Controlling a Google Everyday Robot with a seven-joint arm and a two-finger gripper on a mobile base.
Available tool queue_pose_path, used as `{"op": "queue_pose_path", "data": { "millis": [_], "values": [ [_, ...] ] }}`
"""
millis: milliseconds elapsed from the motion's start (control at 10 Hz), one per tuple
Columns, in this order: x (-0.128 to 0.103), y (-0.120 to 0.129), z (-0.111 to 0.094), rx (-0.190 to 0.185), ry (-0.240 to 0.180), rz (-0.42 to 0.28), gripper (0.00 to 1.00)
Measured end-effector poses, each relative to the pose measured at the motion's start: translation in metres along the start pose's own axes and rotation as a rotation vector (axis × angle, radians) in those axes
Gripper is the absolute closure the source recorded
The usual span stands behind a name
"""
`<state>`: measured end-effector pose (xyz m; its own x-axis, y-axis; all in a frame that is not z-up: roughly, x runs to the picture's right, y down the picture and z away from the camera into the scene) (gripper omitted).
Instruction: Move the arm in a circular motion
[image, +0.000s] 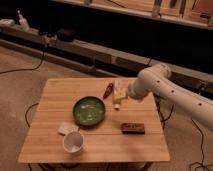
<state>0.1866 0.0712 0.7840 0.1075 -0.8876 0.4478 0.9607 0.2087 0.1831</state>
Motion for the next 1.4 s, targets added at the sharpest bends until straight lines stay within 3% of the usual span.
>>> {"op": "queue_pose_path", "data": {
  "millis": [100, 200, 400, 500, 600, 800, 1000, 1200, 1300, 1400],
  "values": [
    [-0.001, 0.042, 0.001, -0.035, -0.035, 0.070, 0.20],
    [-0.006, 0.067, -0.001, -0.069, -0.062, 0.114, 0.20],
    [-0.019, 0.097, -0.015, -0.156, -0.109, 0.187, 0.20],
    [-0.027, 0.098, -0.022, -0.193, -0.126, 0.200, 0.20],
    [-0.039, 0.087, -0.029, -0.232, -0.145, 0.194, 0.20],
    [-0.075, 0.024, -0.032, -0.258, -0.179, 0.110, 0.20],
    [-0.121, -0.041, -0.032, -0.247, -0.237, -0.003, 0.20],
    [-0.161, -0.091, -0.036, -0.233, -0.292, -0.097, 0.20],
    [-0.170, -0.106, -0.037, -0.225, -0.306, -0.122, 0.20],
    [-0.171, -0.105, -0.038, -0.228, -0.305, -0.125, 0.20]
  ]
}}
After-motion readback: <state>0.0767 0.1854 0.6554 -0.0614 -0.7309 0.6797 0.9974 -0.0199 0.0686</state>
